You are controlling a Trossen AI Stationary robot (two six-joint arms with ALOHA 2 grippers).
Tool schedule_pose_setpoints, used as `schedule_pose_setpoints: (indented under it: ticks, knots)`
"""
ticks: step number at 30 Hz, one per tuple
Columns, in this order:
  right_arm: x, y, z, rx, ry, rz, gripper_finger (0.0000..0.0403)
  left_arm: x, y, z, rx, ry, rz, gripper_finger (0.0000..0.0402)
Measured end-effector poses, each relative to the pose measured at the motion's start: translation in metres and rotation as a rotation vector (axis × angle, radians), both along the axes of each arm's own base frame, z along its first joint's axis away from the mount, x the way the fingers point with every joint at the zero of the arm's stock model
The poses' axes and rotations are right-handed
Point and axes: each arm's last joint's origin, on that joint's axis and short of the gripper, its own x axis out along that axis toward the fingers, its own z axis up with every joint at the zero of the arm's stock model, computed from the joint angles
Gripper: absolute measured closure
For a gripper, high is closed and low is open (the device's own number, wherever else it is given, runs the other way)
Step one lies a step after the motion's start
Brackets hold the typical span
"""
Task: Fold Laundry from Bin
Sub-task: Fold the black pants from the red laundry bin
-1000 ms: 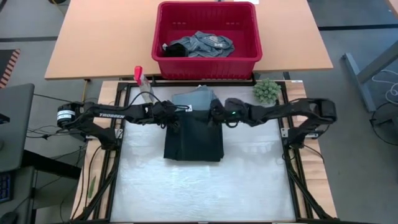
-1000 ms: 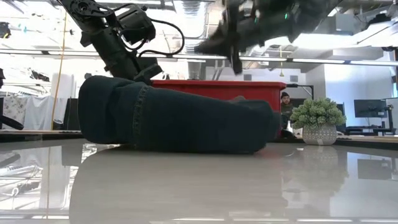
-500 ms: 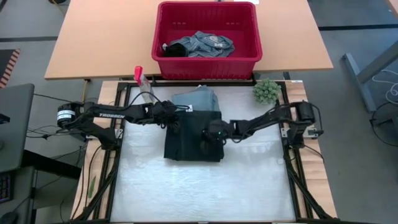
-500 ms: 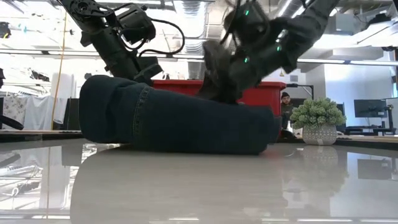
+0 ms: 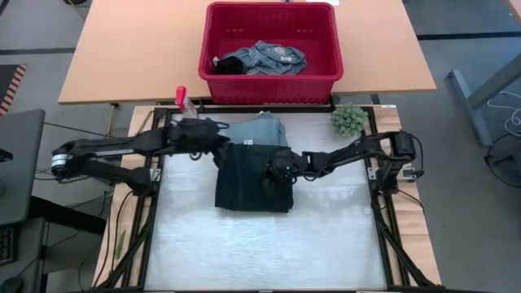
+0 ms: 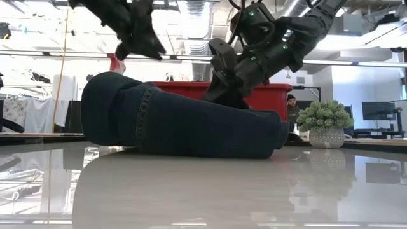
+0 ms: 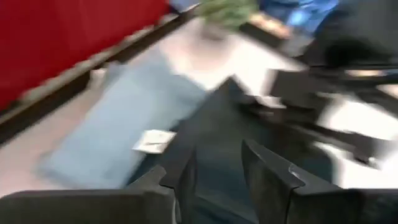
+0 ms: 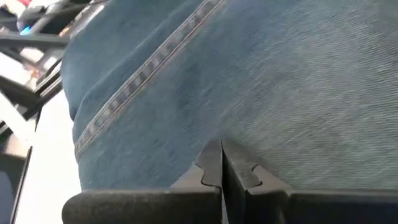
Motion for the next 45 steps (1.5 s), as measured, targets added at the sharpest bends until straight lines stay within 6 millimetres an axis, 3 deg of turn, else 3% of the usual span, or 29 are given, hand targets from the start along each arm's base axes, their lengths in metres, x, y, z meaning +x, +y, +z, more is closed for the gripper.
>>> schedule_pose_setpoints:
  ticks: [4, 9, 15, 20, 24, 30, 35, 39, 42, 45]
  knots:
    - [-0.002, -0.007, 0.002, 0.026, 0.004, -0.020, 0.0382, -0.002, -0.027, -0.009, -0.108, -0.089, -0.244, 0.0274]
    - [-0.003, -0.013, 0.003, 0.044, -0.001, -0.025, 0.0382, 0.007, -0.071, -0.054, -0.186, -0.138, -0.457, 0.0274]
    - [-0.004, -0.018, 0.002, 0.076, 0.015, -0.046, 0.0382, 0.002, -0.092, -0.107, -0.204, -0.005, -0.373, 0.0289]
    - [-0.004, -0.018, 0.002, 0.092, 0.016, -0.050, 0.0382, -0.003, -0.092, -0.148, -0.281, 0.125, -0.222, 0.0299]
    - [-0.006, -0.018, 0.012, 0.148, -0.020, 0.044, 0.0375, 0.001, -0.091, -0.168, -0.337, 0.162, -0.166, 0.0306]
    - [-0.011, -0.027, 0.069, 0.083, -0.096, 0.127, 0.0354, 0.013, -0.096, -0.172, -0.377, 0.082, -0.245, 0.0314]
    - [-0.016, -0.051, 0.116, -0.067, 0.009, 0.137, 0.0336, 0.013, -0.097, -0.167, -0.379, 0.050, -0.277, 0.0315]
    - [-0.012, -0.068, 0.148, -0.131, 0.073, 0.183, 0.0289, 0.013, -0.097, -0.164, -0.366, 0.037, -0.291, 0.0315]
    - [-0.008, -0.095, 0.151, -0.060, 0.175, 0.256, 0.0236, 0.013, -0.097, -0.163, -0.380, 0.029, -0.271, 0.0315]
    - [-0.002, -0.125, 0.137, -0.054, 0.268, 0.326, 0.0177, 0.013, -0.096, -0.163, -0.400, 0.015, -0.235, 0.0316]
